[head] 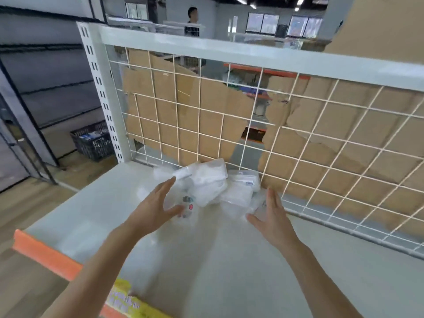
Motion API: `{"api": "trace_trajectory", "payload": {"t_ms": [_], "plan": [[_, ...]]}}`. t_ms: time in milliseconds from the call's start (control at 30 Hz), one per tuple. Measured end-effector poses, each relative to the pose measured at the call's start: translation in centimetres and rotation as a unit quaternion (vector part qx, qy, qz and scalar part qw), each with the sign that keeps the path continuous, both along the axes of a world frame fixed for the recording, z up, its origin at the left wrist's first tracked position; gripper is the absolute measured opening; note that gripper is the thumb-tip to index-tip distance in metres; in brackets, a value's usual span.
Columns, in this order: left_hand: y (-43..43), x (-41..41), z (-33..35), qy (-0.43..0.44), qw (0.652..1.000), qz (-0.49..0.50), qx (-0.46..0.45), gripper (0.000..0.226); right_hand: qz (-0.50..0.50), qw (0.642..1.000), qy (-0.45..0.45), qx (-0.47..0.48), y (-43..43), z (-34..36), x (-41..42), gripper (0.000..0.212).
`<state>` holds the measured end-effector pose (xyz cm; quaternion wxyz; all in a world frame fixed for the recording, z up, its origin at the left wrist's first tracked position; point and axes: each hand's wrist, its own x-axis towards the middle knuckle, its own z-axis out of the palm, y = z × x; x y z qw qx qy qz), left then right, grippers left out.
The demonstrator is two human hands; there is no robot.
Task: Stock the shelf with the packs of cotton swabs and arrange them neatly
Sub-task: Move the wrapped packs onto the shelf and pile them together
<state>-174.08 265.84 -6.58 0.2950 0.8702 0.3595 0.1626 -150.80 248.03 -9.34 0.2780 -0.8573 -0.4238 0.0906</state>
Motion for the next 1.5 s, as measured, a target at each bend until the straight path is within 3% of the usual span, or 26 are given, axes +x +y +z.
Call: {"api": "trace_trajectory", "payload": {"t_ms": [333, 600, 800, 867, 1033, 1200, 1300, 1500], "plan": [[2.1, 0.3, -0.1, -0.042, 0.999, 0.002, 0.025, 0.055, -0.076, 0.992, 0.028, 0.100, 1.3, -0.5, -1.0, 0.087], [1.3, -1.1, 1.0, -0.147, 0.984, -0.045, 0.094, 0.058, -0.161, 0.979, 0.051, 0.116, -4.8, 1.5, -3.0, 0.083], [-0.9, -2.0, 1.4, -0.206, 0.967, -0.119, 0.094, 0.060, -0.209, 0.970, 0.023, 0.122, -10.3, 2.5, -5.1, 0.081], [-1.9, -2.0, 1.4, -0.214, 0.962, -0.141, 0.095, 0.053, -0.221, 0.968, 0.006, 0.118, -12.2, 2.5, -5.9, 0.080], [-5.4, -1.3, 1.3, -0.215, 0.951, -0.193, 0.110, 0.064, -0.247, 0.962, -0.023, 0.116, -17.7, 2.2, -7.8, 0.078], [-9.5, 0.4, 1.0, -0.202, 0.943, -0.244, 0.097, 0.058, -0.298, 0.945, -0.077, 0.114, -24.9, 2.7, -8.8, 0.079], [-13.4, 1.7, 1.1, -0.208, 0.938, -0.266, 0.082, 0.063, -0.326, 0.934, -0.091, 0.115, -30.2, 3.2, -9.8, 0.078], [-23.0, 3.8, 1.5, -0.216, 0.909, -0.350, 0.063, 0.054, -0.389, 0.908, -0.105, 0.113, -41.8, 4.0, -13.2, 0.078]]}}
